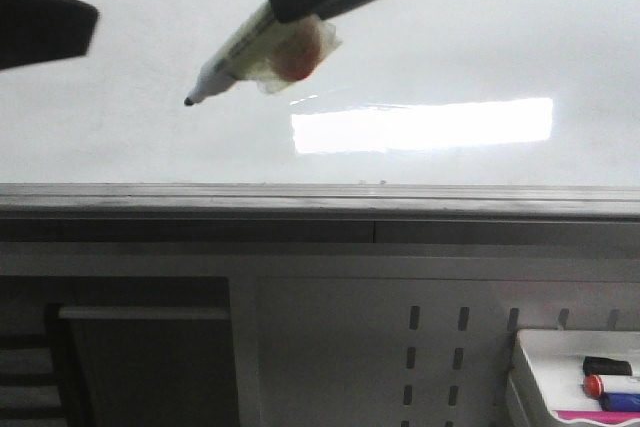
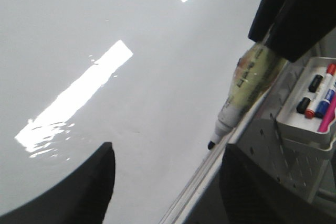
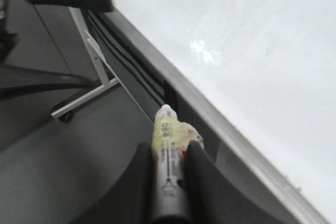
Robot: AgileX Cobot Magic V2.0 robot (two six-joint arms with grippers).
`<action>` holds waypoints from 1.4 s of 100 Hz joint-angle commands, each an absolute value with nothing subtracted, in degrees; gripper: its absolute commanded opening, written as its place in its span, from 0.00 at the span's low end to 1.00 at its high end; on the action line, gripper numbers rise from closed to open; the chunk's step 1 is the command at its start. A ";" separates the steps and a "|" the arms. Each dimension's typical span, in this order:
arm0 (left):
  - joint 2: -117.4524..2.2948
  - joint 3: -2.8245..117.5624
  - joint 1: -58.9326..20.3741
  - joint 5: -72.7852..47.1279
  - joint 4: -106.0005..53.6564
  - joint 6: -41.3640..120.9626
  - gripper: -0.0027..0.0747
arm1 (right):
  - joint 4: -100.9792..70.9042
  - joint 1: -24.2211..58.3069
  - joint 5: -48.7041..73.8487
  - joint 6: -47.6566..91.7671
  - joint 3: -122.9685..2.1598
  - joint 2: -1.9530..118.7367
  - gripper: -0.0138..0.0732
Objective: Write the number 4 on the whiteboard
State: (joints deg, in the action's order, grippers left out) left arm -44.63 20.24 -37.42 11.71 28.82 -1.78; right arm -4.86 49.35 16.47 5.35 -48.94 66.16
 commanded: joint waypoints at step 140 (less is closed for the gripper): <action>-32.43 21.68 -29.08 8.18 16.57 -2.38 0.56 | -1.36 38.73 22.84 5.66 -67.79 76.00 0.08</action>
State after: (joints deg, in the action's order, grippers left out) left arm -32.53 20.05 -29.25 4.19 17.38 -1.87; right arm -1.87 37.37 28.08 5.35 -63.82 78.45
